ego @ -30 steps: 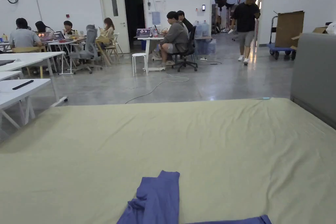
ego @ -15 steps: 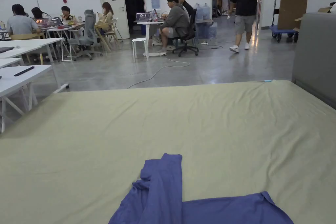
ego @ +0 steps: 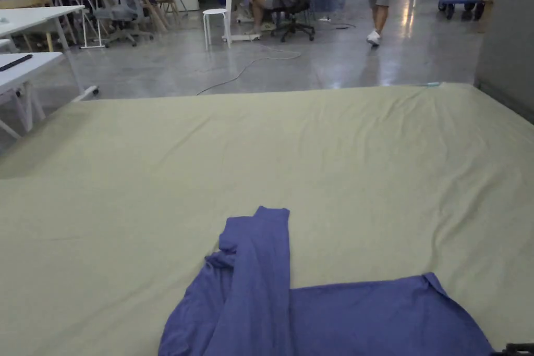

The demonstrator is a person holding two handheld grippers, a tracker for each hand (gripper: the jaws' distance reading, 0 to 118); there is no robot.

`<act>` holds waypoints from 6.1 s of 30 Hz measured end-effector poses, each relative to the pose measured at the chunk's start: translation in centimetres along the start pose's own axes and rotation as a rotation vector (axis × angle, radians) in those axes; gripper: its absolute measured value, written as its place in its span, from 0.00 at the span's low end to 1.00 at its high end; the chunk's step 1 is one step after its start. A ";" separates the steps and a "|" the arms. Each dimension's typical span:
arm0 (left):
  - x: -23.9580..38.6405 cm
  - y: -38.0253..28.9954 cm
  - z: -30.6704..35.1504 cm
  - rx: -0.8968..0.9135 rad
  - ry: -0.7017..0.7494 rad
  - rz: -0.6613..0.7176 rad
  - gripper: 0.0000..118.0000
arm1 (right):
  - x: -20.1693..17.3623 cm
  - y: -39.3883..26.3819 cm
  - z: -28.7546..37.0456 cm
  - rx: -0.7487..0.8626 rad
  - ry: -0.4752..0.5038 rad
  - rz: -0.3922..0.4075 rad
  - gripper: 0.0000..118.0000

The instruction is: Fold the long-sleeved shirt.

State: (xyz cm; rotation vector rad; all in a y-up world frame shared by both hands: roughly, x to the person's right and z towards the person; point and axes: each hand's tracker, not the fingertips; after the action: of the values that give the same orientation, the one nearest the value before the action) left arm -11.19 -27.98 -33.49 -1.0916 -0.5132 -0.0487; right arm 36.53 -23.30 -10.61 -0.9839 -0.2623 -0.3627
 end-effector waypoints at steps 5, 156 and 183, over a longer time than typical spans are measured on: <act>0.3 1.5 -1.3 -0.017 -0.169 0.097 0.00 | -4.2 4.4 -8.5 -0.044 0.121 0.050 0.00; 17.5 64.4 27.1 0.775 -0.198 0.018 0.00 | -5.4 60.0 28.1 0.879 -0.512 0.165 0.00; 7.2 41.4 -11.5 -0.009 -0.014 -0.133 0.00 | 6.1 30.3 -10.8 0.189 -0.208 0.066 0.00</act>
State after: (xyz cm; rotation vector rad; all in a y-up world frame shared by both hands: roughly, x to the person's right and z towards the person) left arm 11.32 -16.72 -69.09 -1.0664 -0.5981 -0.1598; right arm 55.17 -18.38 -37.07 -0.8421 -0.4432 -0.1713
